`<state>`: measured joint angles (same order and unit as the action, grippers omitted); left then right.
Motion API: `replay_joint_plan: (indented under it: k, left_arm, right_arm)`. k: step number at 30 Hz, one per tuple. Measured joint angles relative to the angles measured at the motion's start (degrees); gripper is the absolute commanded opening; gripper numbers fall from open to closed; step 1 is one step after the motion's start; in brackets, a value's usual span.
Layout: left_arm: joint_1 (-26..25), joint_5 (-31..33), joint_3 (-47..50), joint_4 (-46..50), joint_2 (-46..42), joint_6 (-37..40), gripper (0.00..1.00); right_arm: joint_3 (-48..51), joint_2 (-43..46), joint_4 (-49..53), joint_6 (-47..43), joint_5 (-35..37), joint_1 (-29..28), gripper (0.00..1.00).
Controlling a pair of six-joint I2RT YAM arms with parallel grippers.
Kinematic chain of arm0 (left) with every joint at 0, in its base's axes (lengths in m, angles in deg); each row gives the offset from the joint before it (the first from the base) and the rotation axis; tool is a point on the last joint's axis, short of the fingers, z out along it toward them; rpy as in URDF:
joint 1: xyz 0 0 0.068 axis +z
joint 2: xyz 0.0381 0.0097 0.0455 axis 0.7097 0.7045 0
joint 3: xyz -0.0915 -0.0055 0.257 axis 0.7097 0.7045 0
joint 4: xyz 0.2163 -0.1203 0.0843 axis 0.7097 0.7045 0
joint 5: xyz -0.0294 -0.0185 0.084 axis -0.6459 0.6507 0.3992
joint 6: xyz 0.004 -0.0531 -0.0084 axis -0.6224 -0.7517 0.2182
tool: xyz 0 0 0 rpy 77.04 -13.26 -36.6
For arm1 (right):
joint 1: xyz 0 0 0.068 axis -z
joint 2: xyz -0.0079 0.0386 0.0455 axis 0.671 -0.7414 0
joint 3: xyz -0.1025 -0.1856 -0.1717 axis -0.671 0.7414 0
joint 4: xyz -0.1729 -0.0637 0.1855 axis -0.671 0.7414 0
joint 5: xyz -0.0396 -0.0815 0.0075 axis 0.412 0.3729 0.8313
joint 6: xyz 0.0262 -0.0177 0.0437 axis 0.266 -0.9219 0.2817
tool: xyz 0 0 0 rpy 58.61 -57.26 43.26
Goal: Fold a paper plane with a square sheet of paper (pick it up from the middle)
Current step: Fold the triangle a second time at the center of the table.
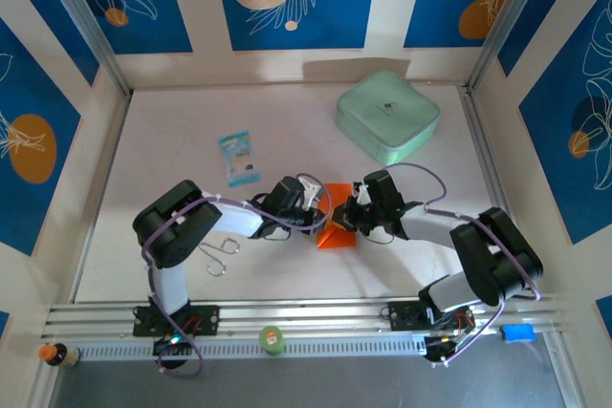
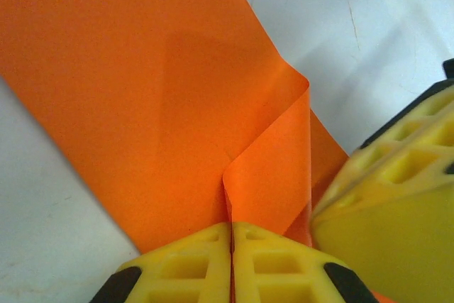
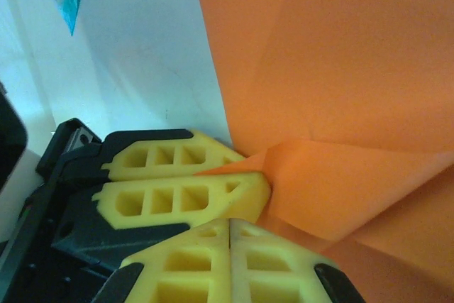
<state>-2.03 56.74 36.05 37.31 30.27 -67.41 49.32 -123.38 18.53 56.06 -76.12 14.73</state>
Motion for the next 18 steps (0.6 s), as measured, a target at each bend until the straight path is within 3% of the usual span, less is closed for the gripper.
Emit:
replay_joint_plan:
  k: [18]
  left_arm:
    - [0.00, -1.09, -2.01, 2.45, 0.85, 0.00, 0.10]
  right_arm:
    - [4.37, -2.56, -3.61, -0.31, -0.37, 1.97, 0.00]
